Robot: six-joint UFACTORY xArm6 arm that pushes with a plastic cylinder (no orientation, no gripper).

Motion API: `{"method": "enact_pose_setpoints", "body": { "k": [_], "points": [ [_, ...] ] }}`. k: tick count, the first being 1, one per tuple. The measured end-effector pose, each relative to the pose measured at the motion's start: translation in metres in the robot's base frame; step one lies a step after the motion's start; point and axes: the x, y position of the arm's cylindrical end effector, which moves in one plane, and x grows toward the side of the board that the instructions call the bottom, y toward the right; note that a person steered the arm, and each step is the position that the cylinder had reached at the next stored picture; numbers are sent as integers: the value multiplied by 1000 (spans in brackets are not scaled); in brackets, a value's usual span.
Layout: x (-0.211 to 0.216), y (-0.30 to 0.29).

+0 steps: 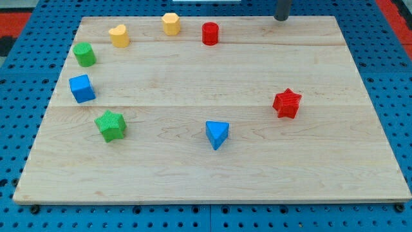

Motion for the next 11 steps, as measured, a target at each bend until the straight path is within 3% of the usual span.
{"method": "enact_pose_setpoints", "body": {
  "k": [6,9,11],
  "points": [
    [1,-9],
    [1,-54],
    [22,-51]
  ]
}}
